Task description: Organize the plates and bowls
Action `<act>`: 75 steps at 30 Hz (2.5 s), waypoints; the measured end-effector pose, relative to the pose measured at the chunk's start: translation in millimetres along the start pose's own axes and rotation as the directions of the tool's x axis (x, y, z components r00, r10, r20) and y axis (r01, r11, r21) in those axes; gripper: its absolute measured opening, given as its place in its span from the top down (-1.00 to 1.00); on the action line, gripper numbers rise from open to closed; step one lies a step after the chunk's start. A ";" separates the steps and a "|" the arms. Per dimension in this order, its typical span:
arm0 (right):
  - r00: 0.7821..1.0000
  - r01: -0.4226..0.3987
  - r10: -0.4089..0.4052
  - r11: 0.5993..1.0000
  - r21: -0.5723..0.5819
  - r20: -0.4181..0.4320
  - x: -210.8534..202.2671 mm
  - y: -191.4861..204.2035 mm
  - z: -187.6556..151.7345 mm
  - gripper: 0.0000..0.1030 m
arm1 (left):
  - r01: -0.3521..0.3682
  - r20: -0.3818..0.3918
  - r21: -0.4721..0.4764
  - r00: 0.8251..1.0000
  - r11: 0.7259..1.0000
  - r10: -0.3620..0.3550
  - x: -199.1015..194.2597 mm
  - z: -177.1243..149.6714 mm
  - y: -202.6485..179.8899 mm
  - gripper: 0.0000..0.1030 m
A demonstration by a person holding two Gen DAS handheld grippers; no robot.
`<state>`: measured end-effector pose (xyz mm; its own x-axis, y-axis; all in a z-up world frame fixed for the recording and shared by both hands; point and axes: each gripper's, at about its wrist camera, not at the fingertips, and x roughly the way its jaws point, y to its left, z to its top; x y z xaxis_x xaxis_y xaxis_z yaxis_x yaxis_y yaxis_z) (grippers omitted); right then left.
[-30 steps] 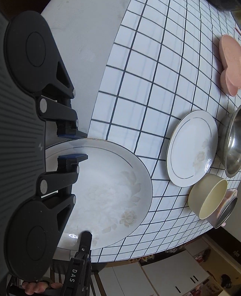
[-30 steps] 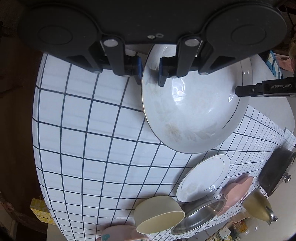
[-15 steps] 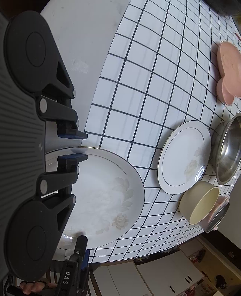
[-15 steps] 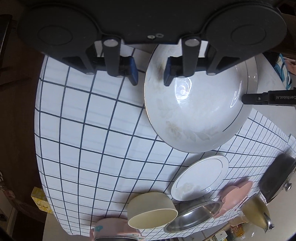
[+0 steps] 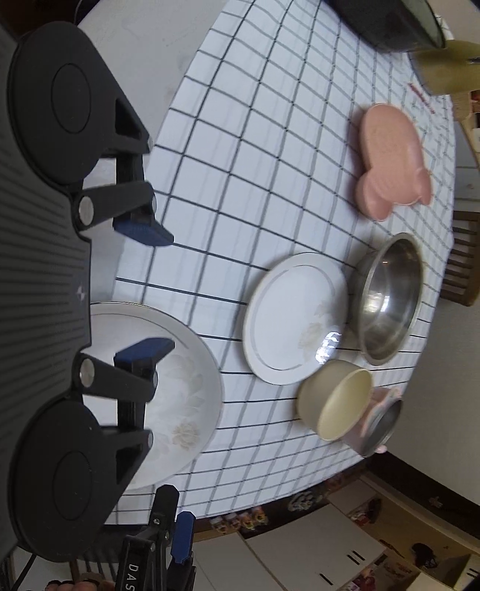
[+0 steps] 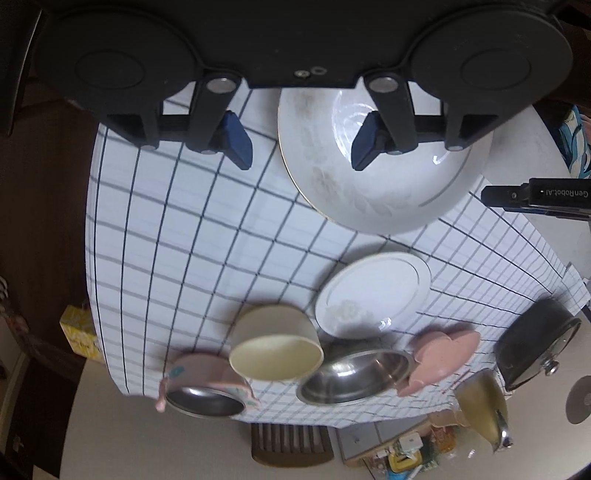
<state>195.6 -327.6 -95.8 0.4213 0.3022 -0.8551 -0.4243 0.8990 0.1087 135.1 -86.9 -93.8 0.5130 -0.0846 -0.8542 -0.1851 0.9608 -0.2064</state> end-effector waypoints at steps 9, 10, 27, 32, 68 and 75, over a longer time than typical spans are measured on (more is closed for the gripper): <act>0.994 -0.001 0.008 0.998 -0.060 0.112 -17.3 24.3 26.2 -0.55 | -0.013 0.105 0.060 0.994 0.998 0.007 -23.9 17.5 -9.9 -0.11; 0.992 0.001 0.007 0.998 -0.063 0.126 -19.3 27.3 28.8 -0.58 | -0.015 0.118 0.066 0.993 0.998 0.007 -26.7 19.4 -10.2 -0.13; 0.946 0.055 -0.043 0.998 -0.029 0.320 -44.7 68.6 48.8 -0.98 | -0.026 0.278 0.135 0.961 0.990 -0.013 -60.1 40.9 -2.9 -0.51; 0.932 0.100 -0.089 0.995 -0.013 0.352 -40.8 74.5 51.5 -1.00 | -0.028 0.273 0.141 0.962 0.990 -0.011 -54.2 48.9 2.7 -0.51; 0.998 0.054 -0.058 0.993 0.107 0.030 116.6 17.0 107.4 -0.65 | -0.016 0.036 0.124 0.999 0.992 0.011 116.5 126.8 24.1 -0.51; 1.000 0.012 -0.010 0.991 0.134 -0.017 133.6 7.6 112.0 -0.39 | 0.015 -0.022 0.046 1.000 0.999 -0.014 135.1 133.1 41.6 -0.43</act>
<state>338.5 -244.9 -152.5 0.4121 0.2876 -0.8646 -0.3074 0.9371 0.1653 308.3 -23.2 -154.2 0.4971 -0.1041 -0.8614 -0.1388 0.9705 -0.1973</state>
